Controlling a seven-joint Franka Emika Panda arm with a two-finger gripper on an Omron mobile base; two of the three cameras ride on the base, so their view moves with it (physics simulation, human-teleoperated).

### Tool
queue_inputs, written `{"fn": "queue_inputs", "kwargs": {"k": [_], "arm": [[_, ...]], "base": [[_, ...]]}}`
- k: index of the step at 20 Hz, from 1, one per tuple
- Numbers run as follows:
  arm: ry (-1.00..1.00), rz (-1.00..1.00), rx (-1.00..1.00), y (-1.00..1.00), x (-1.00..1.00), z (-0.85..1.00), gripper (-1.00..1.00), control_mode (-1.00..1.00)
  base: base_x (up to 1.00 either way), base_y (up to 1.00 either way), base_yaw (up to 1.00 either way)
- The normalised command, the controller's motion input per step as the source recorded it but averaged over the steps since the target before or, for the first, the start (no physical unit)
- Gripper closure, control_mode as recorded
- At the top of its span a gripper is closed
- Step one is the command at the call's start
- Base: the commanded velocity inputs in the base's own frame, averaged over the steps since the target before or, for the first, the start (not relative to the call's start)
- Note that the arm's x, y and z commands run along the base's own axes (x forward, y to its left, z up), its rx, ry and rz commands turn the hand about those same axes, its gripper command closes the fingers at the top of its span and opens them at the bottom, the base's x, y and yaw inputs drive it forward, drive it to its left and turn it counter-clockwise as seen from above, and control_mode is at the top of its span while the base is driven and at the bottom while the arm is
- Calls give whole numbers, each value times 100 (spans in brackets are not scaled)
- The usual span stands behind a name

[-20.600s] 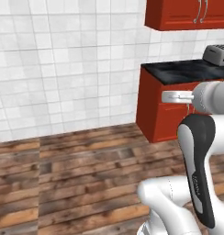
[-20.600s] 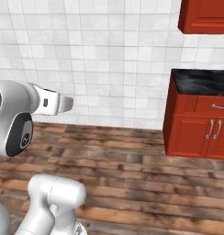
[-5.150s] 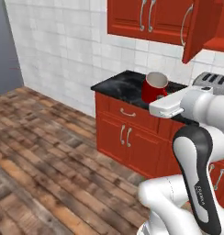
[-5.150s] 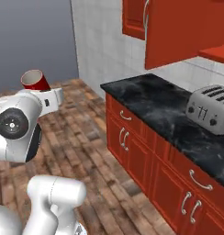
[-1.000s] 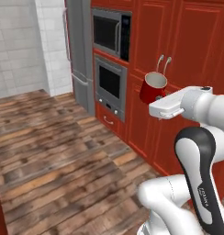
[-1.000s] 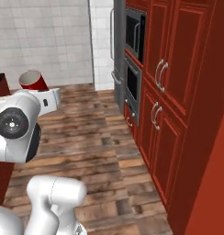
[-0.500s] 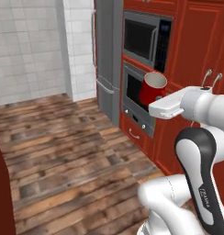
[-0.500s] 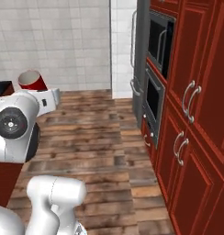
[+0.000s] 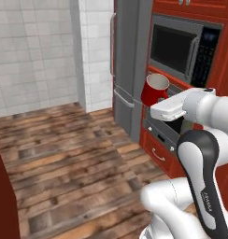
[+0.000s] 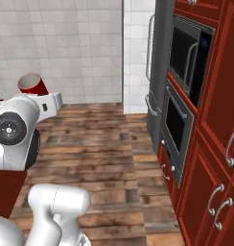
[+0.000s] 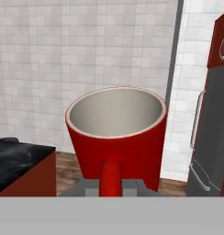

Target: Open the cabinet directly in front. Then move the liquor and the mug to the dining counter with the candle on it.

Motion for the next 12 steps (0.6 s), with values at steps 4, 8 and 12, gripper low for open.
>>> {"fn": "queue_inputs", "kwargs": {"k": [4,8,12], "arm": [[0,0,0,0,0,0,100,100],[0,0,0,0,0,0,100,100],[0,0,0,0,0,0,100,100]], "base": [[100,27,7],[100,19,7],[100,13,7]]}}
